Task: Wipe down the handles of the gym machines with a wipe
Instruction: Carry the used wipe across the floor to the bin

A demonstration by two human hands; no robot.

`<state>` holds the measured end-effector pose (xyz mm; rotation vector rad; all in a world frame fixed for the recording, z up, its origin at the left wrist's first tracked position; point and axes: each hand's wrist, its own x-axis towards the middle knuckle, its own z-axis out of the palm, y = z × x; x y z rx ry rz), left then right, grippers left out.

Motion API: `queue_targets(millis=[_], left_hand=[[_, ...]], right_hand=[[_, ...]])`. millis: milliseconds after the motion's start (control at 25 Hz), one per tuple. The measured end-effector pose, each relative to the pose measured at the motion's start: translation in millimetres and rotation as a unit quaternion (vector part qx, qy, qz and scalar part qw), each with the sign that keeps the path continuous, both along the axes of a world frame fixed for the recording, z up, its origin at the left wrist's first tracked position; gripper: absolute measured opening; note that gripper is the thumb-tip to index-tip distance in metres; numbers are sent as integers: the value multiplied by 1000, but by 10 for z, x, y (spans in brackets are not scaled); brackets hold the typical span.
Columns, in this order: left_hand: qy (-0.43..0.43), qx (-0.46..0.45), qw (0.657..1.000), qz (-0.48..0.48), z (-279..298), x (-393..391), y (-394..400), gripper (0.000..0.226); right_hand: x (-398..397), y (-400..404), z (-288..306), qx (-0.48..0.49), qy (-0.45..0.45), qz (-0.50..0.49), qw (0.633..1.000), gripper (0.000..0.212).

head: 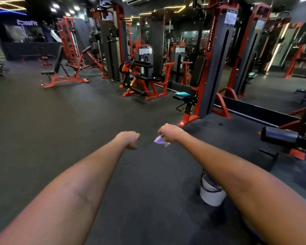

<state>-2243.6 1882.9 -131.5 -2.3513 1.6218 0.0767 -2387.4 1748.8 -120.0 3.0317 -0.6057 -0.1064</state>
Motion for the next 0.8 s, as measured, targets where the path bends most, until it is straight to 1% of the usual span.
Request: queue_targets(millis=[160, 280, 360, 400, 560, 680, 800], left_hand=[[-1, -37, 998, -56, 285, 638, -1286, 49], [3, -72, 994, -84, 455, 979, -2153, 46], [-1, -71, 991, -112, 410, 1077, -2654, 44], [4, -70, 990, -125, 374, 1125, -2918, 44], [28, -69, 982, -172, 167, 1355, -4056, 41], [29, -57, 979, -196, 40, 1474, -4843, 41], [42, -50, 973, -220, 33, 1542, -5755, 40]], right_hand=[[554, -1217, 133, -7, -10, -54, 998, 25], [788, -2026, 229, -2, -28, -89, 996, 21], [866, -2478, 193, -8, 3, -113, 994, 12], [906, -2723, 142, -8, 9, -126, 992, 13], [1068, -3749, -67, -2, 8, -167, 986, 23], [1136, -4442, -92, 3, -12, -191, 982, 26], [1093, -5237, -102, 20, 0, -238, 971, 25]])
